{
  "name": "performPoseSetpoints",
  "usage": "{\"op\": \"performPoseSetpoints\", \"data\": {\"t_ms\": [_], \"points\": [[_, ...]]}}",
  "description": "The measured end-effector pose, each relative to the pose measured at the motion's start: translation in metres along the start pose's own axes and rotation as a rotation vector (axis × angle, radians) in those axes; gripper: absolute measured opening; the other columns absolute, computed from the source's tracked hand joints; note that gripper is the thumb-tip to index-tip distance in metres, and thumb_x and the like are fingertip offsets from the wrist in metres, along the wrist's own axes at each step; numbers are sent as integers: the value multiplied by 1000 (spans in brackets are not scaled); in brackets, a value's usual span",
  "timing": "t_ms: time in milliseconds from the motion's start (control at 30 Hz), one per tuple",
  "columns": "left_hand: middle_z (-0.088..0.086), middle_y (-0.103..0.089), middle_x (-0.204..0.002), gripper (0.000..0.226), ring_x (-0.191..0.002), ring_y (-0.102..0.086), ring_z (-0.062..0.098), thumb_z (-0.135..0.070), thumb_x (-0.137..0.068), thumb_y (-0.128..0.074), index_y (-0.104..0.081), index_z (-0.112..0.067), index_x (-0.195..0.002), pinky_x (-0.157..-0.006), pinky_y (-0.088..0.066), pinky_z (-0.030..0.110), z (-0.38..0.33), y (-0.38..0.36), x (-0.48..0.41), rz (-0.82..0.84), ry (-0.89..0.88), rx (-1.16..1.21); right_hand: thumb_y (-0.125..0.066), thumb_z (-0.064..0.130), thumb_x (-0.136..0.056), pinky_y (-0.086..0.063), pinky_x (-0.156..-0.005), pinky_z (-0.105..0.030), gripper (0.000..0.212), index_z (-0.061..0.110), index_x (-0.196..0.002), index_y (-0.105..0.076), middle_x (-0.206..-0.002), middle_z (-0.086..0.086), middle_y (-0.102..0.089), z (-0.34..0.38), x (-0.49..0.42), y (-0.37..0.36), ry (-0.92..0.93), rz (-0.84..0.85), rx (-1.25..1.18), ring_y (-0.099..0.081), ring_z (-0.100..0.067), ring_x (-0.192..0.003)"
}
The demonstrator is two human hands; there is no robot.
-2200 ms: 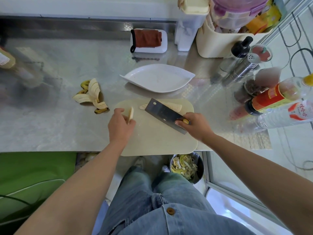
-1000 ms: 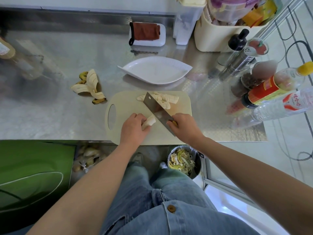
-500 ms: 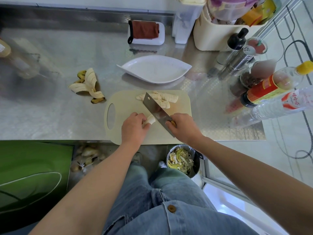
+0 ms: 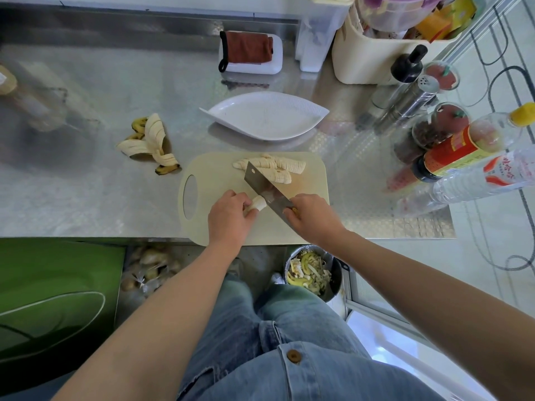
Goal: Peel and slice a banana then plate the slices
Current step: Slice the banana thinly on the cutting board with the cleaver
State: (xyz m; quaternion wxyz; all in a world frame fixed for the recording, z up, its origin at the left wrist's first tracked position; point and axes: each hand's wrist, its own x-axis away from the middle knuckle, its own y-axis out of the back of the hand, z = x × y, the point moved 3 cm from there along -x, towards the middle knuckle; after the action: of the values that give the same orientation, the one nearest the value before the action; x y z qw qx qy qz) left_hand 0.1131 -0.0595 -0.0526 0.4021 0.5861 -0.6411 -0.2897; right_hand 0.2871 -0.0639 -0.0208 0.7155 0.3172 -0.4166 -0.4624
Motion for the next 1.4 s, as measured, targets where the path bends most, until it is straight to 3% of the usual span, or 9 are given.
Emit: {"op": "performPoseSetpoints", "data": {"t_ms": [600,833,1067,1233,1400], "points": [[3,-58,-94,21,-78,-56,21,-30,-85,-69,-68,-16,-101,-67,-44,30,-1,1,0,9,13,-12,-48,19,-94,-30,-58,-29,24,12,-71,-48,-73,-8,-51,5,5,10,17,-43,-34,-49,-24,-66],[4,-58,-95,21,-80,-58,23,-30,-85,-69,-69,-16,-100,-70,-48,34,-1,1,-1,13,17,-11,-48,20,-94,-39,-57,-32,26,6,-74,-57,-74,-11,-58,4,2,7,7,-32,-38,-53,-26,-66],[4,-59,-96,22,-81,-58,22,-29,-85,-69,-68,-16,-102,-72,-51,36,-1,0,0,12,19,3,-47,21,-94,-31,-54,-29,28,9,-69,-49,-69,-10,-52,-1,4,-1,-28,18,-15,-50,-26,-62],[4,-58,-94,19,-79,-57,22,-29,-85,-69,-68,-16,-99,-68,-47,33,0,1,0,9,9,-5,-48,19,-94,-30,-56,-31,28,9,-67,-46,-68,-8,-50,2,4,5,-2,-47,-46,-48,-25,-62],[3,-58,-94,19,-79,-57,22,-29,-85,-69,-69,-17,-99,-68,-46,32,0,0,-1,11,9,-11,-48,21,-94,-40,-59,-37,28,6,-70,-52,-73,-12,-56,4,2,7,25,-40,-32,-53,-28,-66]]}}
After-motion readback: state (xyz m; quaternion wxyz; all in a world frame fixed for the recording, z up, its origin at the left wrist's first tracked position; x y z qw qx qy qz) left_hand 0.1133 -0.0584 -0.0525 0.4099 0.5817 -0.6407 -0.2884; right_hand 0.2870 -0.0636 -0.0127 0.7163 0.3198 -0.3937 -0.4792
